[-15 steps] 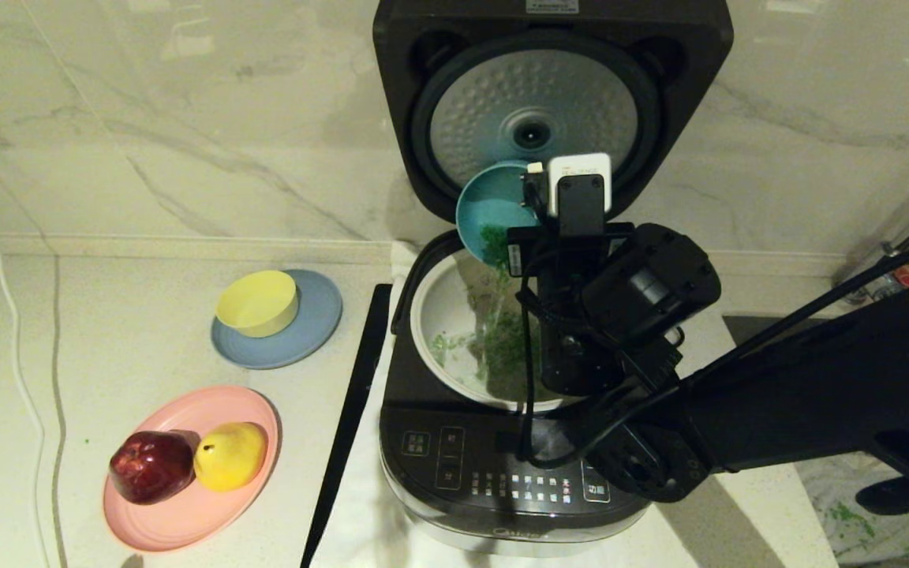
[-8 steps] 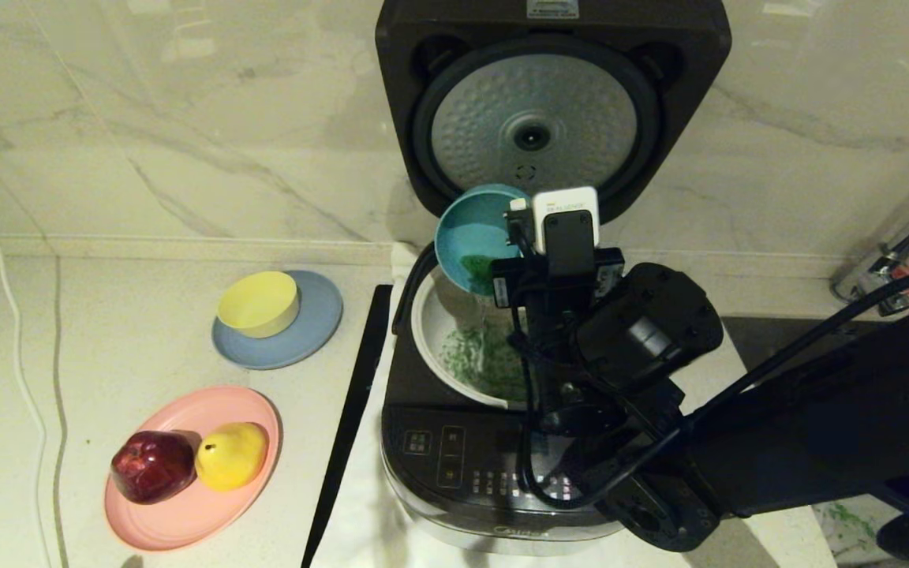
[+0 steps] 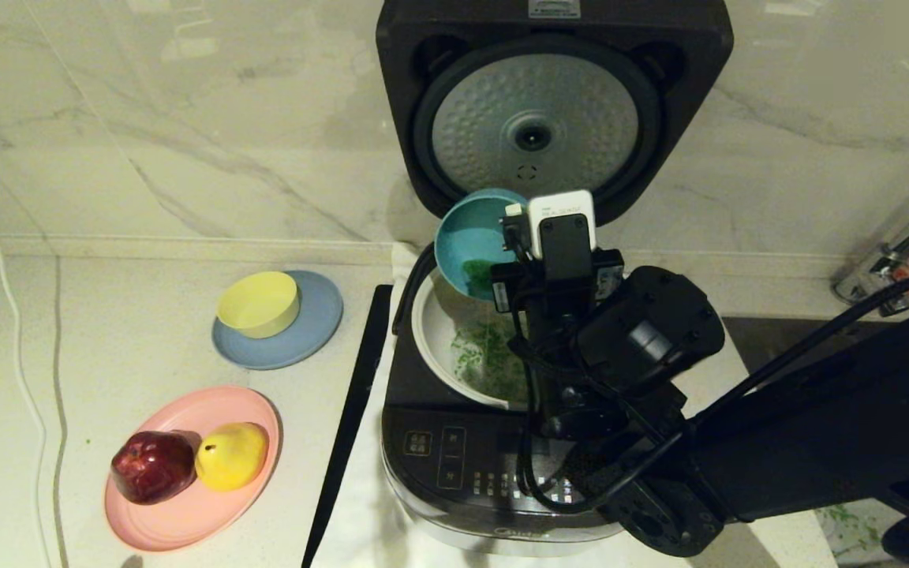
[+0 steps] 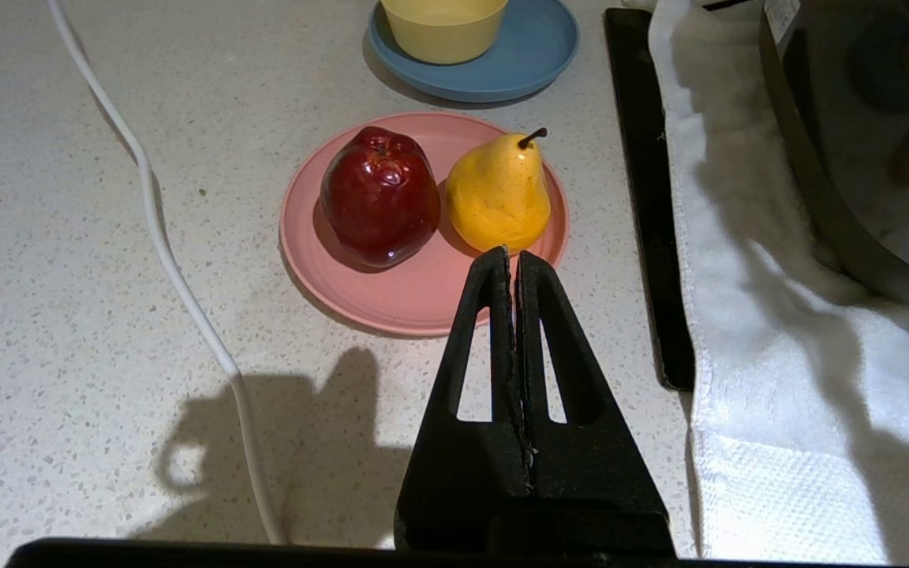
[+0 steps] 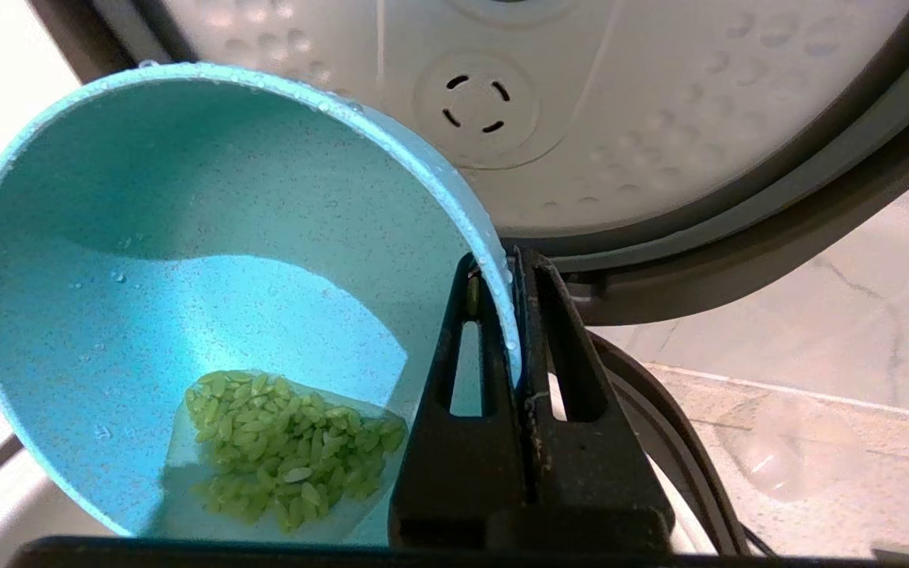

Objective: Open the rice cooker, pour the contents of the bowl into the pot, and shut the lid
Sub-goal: Pour the water from the bowl into the rice cooker

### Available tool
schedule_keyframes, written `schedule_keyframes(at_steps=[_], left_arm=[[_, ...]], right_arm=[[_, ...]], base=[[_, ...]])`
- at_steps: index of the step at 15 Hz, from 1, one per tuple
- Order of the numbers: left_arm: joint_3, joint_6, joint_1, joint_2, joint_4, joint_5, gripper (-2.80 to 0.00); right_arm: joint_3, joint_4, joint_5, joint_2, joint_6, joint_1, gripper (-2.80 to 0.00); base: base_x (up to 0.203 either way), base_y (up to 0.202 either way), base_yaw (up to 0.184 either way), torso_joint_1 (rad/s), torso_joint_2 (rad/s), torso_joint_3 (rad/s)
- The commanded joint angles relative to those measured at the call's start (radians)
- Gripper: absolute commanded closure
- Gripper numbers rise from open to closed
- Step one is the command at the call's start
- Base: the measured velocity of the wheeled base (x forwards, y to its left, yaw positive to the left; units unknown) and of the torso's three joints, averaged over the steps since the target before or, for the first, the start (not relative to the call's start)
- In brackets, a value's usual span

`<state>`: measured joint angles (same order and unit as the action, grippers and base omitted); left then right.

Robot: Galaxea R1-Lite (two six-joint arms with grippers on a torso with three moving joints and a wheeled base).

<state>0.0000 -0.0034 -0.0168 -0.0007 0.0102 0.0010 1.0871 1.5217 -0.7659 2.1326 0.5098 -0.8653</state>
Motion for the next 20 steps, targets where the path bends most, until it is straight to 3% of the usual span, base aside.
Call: schedule_keyframes(at_steps=[1, 20], left_arm=[[0.003, -0.001, 0.000, -0.001, 0.001, 0.000, 0.00], [0.003, -0.001, 0.000, -0.001, 0.001, 0.000, 0.00]], right_arm=[[-0.010, 0.008, -0.004, -0.006, 0.007, 0.002, 0.00], [-0.085, 0.008, -0.051, -0.123, 0.030, -0.026, 0.00]], base=[[0.000, 0.000, 0.000, 0.000, 0.00, 0.000], [0.000, 0.000, 0.000, 0.000, 0.00, 0.000]])
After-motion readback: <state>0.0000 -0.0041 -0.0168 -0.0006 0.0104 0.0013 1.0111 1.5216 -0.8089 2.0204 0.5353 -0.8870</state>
